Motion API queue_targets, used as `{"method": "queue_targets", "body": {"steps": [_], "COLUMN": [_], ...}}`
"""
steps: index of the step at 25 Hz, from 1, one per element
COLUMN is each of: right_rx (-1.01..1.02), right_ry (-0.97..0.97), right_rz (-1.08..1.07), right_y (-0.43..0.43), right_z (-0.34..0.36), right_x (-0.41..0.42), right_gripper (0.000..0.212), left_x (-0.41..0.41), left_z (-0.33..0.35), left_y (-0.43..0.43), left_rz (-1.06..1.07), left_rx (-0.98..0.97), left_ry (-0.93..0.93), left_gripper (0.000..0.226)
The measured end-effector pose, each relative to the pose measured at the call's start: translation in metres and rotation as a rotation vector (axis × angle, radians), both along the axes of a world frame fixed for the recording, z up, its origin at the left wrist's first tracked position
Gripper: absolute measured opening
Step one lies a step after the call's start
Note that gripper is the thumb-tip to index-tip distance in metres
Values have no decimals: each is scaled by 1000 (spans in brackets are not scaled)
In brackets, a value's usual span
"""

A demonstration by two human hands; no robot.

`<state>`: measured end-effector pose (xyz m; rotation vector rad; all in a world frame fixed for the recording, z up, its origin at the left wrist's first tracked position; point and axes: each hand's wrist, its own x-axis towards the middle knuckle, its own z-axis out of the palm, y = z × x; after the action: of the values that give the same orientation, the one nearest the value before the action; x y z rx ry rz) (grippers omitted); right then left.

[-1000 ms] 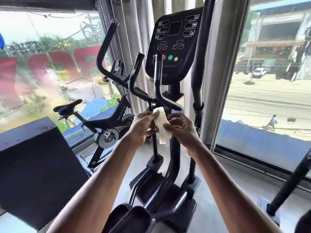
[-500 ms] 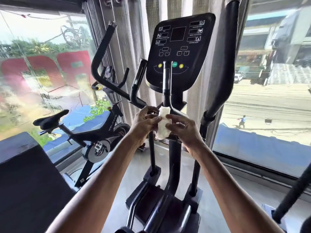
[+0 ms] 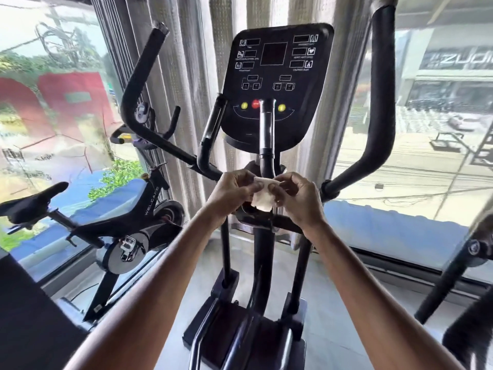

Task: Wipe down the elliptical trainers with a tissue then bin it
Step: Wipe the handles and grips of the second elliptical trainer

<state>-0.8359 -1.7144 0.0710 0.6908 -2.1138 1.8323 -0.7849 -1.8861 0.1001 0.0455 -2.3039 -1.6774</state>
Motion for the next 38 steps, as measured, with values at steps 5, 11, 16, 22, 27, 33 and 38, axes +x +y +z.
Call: {"method": "queue_targets", "body": {"steps": [5, 11, 16, 22, 27, 33, 38], "right_rx": [86, 132, 3, 75, 229, 224, -162], "right_ry": [273, 337, 448, 660, 766, 823, 376], "right_rz": [-245, -277, -436, -333, -295, -456, -323], "right_y": [-5, -20, -34, -66, -73, -74, -75], "right_z": [8, 29, 59, 80, 91, 81, 69], "right_x": [-11, -50, -113, -162, -167, -170, -181], "right_gripper": [34, 23, 15, 20, 13, 17, 21], "left_x": [-18, -55, -100, -152, -164, -164, -166], "left_z": [10, 35, 48, 52, 50, 41, 40], "left_y": [9, 11, 1, 7, 2, -9, -7], "left_rz": [88, 46, 222, 196, 58, -60, -90], "left_rx": [140, 240, 148, 226, 398, 527, 510], "left_ry": [52, 86, 153, 65, 112, 82, 112], "left_gripper": [23, 25, 23, 25, 24, 35, 39]}}
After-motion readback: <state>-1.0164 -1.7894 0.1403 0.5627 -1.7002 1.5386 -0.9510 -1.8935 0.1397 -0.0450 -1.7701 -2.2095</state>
